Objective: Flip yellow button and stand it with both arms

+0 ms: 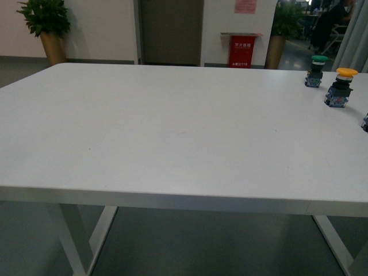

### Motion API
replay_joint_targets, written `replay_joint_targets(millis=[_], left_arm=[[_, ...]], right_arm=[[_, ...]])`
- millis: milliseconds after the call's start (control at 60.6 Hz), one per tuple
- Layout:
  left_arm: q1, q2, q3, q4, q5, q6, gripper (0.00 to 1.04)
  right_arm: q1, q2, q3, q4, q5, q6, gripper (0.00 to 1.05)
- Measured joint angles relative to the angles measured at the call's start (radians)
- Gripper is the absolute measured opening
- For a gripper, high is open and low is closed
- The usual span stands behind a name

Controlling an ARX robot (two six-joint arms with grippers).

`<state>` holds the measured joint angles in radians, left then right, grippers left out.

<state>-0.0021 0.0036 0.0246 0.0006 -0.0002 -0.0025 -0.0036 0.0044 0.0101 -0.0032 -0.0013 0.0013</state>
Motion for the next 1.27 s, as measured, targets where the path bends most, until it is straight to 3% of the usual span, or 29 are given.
replay_joint_targets(millis=[99, 165, 363, 578, 1271], left_arm=[[0.0, 0.0, 0.0, 0.0, 0.0, 0.0, 0.99], [0.0, 0.0, 0.0, 0.0, 0.0, 0.0, 0.99], [0.0, 0.0, 0.0, 0.0, 0.0, 0.0, 0.99], [0.0, 0.0, 0.0, 0.0, 0.0, 0.0, 0.99], [0.0, 0.0, 0.0, 0.0, 0.0, 0.0, 0.99]], right_arm=[[0.0, 0.0, 0.0, 0.0, 0.0, 0.002, 1.0], [0.0, 0.0, 0.0, 0.0, 0.0, 0.001, 0.97], [0.0, 0.0, 0.0, 0.0, 0.0, -0.002, 0.66], [0.0, 0.0, 0.0, 0.0, 0.0, 0.0, 1.0], [0.0, 0.0, 0.0, 0.0, 0.0, -0.001, 0.98]])
